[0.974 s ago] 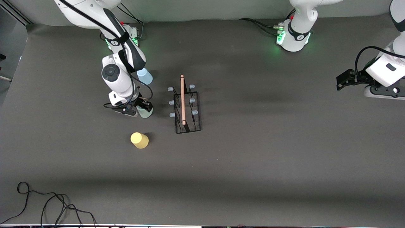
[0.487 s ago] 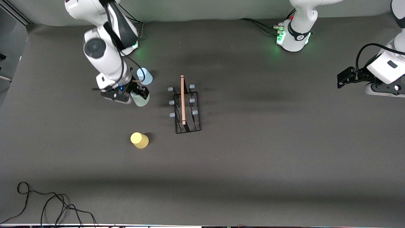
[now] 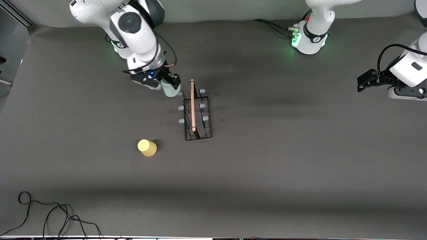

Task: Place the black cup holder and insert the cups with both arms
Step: 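Carry the green cup with the right gripper onto a rack peg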

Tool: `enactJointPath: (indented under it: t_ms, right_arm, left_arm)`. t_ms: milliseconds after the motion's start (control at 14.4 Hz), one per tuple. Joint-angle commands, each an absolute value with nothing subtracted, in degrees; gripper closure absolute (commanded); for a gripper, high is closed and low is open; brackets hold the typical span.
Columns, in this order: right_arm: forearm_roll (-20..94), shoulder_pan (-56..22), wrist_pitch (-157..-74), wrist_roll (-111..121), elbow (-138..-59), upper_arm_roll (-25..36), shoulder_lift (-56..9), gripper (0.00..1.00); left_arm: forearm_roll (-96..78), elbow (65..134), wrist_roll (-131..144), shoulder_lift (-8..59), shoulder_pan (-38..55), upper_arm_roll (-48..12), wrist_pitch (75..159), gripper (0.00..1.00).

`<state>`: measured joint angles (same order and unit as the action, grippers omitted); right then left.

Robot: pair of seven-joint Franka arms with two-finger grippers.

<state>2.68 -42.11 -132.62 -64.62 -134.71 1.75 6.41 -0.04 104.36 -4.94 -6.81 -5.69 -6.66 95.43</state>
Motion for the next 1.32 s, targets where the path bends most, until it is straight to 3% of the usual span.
enactJointPath:
  t_ms: [0, 278, 348, 417, 556, 1043, 1252]
  right_arm:
    - [3.60, -43.07, -136.13, -67.06, -133.15, 2.29, 2.38, 1.00]
    - [3.60, -43.24, -139.48, -68.03, -133.07, 2.20, -0.70, 1.00]
    - [3.60, -43.24, -139.74, -68.03, -133.07, 2.20, -1.31, 0.93]
    - [3.52, -43.24, -139.83, -68.03, -133.07, 2.20, -1.84, 0.69]
    - [3.52, -43.24, -139.75, -68.03, -132.98, 2.20, -2.29, 0.01]
    - [3.43, -41.93, -135.46, -63.57, -128.34, 3.51, -1.49, 0.00]
    - [3.51, -41.31, -128.77, -53.74, -122.97, 9.65, -2.81, 0.00]
  left_arm:
    - [0.62, 104.15, -5.54, -7.47, -5.89, -6.68, 94.31, 0.00]
    - [0.61, 104.15, -5.10, -7.12, -5.80, -6.77, 94.31, 0.00]
    - [0.62, 104.24, -5.10, -7.12, -5.89, -6.77, 94.13, 0.00]
    - [0.62, 104.24, -5.01, -7.21, -5.89, -6.77, 94.04, 0.00]
    - [0.53, 104.15, -5.01, -7.12, -5.98, -6.77, 93.69, 0.00]
    - [0.53, 104.15, -5.01, -6.50, -5.98, -6.68, 93.87, 0.00]
    - [0.53, 104.15, -5.10, -6.50, -5.98, -6.68, 93.87, 0.00]
